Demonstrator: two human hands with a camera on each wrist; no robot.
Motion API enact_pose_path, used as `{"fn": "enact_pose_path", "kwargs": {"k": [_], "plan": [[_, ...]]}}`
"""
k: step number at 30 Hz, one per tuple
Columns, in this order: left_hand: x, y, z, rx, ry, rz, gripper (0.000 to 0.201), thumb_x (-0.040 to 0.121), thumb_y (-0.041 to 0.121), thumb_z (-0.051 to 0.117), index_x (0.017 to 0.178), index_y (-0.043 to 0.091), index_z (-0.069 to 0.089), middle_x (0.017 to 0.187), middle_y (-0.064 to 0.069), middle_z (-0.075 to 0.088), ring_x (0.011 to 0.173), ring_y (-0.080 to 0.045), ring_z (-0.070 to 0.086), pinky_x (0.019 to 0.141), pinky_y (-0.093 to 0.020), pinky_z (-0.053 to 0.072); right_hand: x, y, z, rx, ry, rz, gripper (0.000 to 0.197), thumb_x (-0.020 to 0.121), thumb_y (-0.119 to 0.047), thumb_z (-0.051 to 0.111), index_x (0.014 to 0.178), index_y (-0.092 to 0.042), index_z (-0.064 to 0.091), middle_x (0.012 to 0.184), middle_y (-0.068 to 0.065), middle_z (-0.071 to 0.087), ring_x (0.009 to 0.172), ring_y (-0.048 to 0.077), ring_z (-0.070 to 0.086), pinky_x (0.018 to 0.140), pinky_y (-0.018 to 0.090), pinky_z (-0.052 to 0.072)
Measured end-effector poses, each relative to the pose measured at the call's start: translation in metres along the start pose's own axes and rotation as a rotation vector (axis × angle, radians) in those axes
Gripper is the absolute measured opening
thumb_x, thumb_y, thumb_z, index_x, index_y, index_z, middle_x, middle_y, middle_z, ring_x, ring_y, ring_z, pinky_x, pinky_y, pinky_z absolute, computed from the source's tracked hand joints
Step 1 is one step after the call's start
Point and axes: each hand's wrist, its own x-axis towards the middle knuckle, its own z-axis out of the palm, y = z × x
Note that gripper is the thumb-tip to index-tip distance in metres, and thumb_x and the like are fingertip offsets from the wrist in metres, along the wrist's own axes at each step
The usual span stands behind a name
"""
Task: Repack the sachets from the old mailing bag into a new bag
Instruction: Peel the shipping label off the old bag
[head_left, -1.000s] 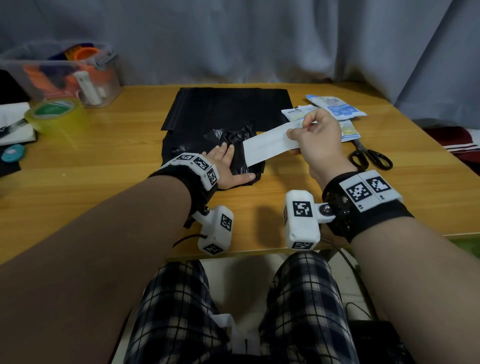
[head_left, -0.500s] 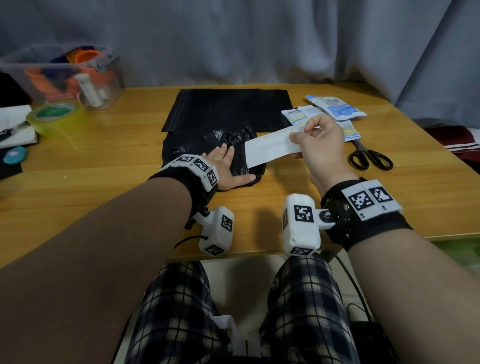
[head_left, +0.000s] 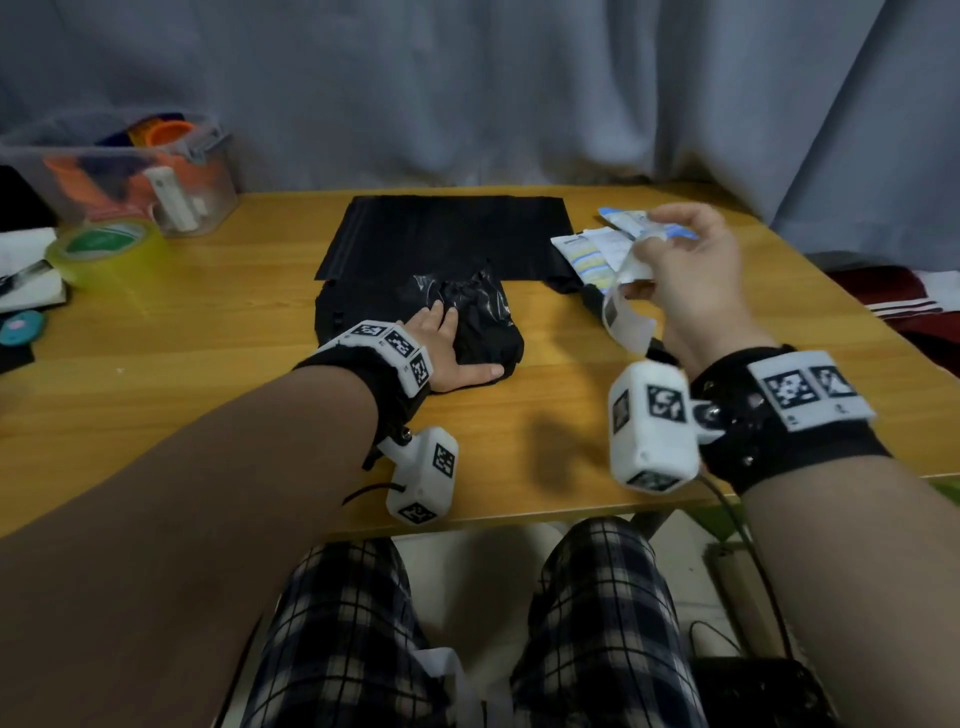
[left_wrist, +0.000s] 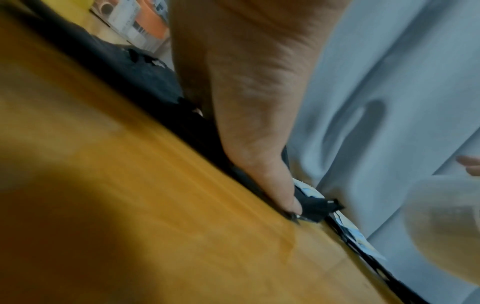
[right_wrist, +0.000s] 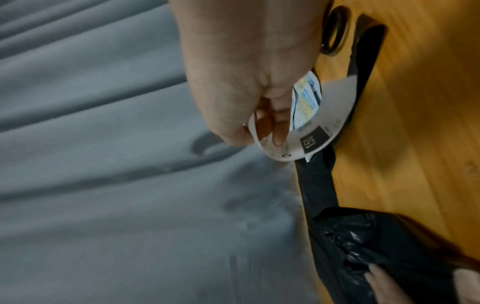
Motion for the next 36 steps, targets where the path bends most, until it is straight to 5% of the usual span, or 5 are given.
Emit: {"fn": "enact_pose_path", "kwargs": {"k": [6, 12, 24, 32, 36], "plan": [[-0.004, -0.012, -0.014, -0.208, 0.139, 0.132, 0.115, 0.069, 0.07, 0.062, 0.151, 0.02, -0.002, 0.159, -0.008, -0.002, 0.145, -0.028, 0.015, 0.117, -0.046, 0.02, -0.008, -0.001, 0.017, -0.093, -0.136, 0.082, 0.023, 0.089, -0.007, 0.054, 0.108, -0.018, 0.061, 0.09, -0.003, 0.056, 0.079, 0.016, 0.058, 0.061, 0.028, 0.054], [-0.021, -0.009, -0.045, -0.362, 0.514, 0.29, 0.045, 0.089, 0.059, 0.043, 0.122, 0.032, 0.056, 0.135, 0.002, 0.047, 0.13, -0.022, 0.035, 0.109, -0.041, 0.022, -0.006, -0.017, 0.031, -0.267, -0.167, -0.057, 0.018, 0.089, -0.017, 0.055, 0.106, -0.021, 0.061, 0.107, 0.004, 0.058, 0.079, 0.01, 0.057, 0.054, 0.019, 0.05], [-0.044, 0.026, -0.066, -0.249, 0.9, 0.338, 0.032, 0.079, 0.055, 0.058, 0.092, 0.026, 0.055, 0.098, 0.01, 0.045, 0.104, -0.015, 0.041, 0.094, -0.035, 0.022, -0.002, -0.03, 0.045, -0.698, -0.182, -0.185, 0.026, 0.081, -0.039, 0.053, 0.082, -0.013, 0.058, 0.07, -0.004, 0.053, 0.077, 0.02, 0.053, 0.068, 0.034, 0.043], [-0.045, 0.034, -0.079, -0.172, 0.942, 0.308, 0.017, 0.09, 0.035, 0.053, 0.086, 0.024, 0.066, 0.11, 0.007, 0.052, 0.114, -0.019, 0.039, 0.098, -0.038, 0.018, 0.002, -0.043, 0.019, -0.683, -0.383, -0.011, 0.069, 0.079, -0.072, 0.045, 0.096, -0.008, 0.065, 0.09, 0.002, 0.063, 0.081, 0.015, 0.057, 0.078, 0.035, 0.047], [-0.045, 0.029, -0.082, -0.539, 0.782, 0.245, 0.018, 0.085, 0.046, 0.06, 0.077, 0.03, 0.064, 0.108, 0.011, 0.05, 0.115, -0.016, 0.039, 0.094, -0.033, 0.022, -0.001, -0.041, 0.001, -0.516, -0.409, -0.072, 0.036, 0.08, -0.042, 0.07, 0.097, -0.013, 0.059, 0.1, 0.004, 0.065, 0.089, 0.017, 0.059, 0.078, 0.028, 0.047]]}}
